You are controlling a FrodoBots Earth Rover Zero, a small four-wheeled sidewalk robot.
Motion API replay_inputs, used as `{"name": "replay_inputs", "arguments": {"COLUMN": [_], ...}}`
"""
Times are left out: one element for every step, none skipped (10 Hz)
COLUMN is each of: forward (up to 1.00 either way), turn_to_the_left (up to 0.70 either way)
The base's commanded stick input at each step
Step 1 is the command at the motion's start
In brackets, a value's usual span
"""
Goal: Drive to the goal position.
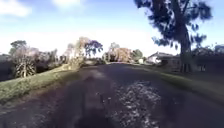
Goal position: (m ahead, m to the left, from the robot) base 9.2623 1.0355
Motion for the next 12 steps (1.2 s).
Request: {"name": "replay_inputs", "arguments": {"forward": [1.0,1.0,1.0,1.0,1.0,1.0,1.0,1.0,1.0,1.0,1.0,1.0], "turn_to_the_left": [0.0,0.0,0.0,0.0,0.0,0.0,0.0,0.0,0.0,0.0,0.0,0.0]}}
